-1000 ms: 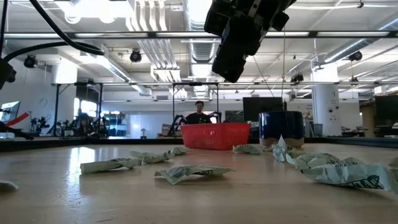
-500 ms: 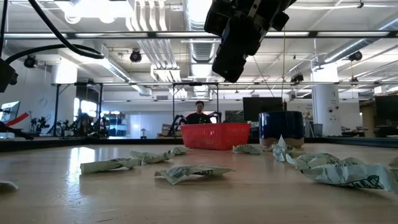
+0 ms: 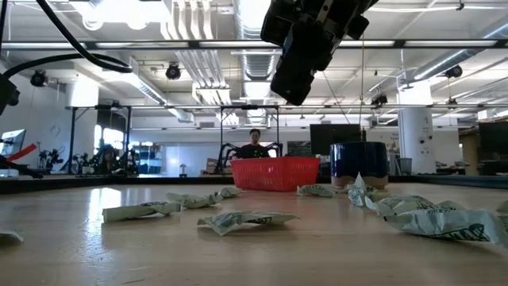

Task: Pick and place Stevia / Truvia into bins
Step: Put the stevia packet into the red basket

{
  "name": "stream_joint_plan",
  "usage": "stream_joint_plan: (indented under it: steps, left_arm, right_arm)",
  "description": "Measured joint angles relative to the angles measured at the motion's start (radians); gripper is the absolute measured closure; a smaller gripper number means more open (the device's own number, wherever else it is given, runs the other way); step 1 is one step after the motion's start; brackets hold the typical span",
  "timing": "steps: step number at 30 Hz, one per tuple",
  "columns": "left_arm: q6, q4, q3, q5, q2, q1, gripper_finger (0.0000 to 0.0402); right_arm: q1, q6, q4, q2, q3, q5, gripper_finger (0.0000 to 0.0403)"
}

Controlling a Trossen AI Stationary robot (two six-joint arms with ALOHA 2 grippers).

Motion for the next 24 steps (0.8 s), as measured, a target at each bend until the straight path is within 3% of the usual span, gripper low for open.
stream_joint_plan:
  steps: [9,24]
  left_arm:
    - [0.036,-0.004,0.026,0.024,-0.014,0.001,0.0261]
    - [0.136,-0.02,0.037,0.145,-0.049,-0.004,0.0243]
  right_arm:
    - [0.0,0.0,0.0,0.0,0.0,0.0,0.033]
    - [0.0,-0.002,-0.002,0.0,0.0,0.0,0.033]
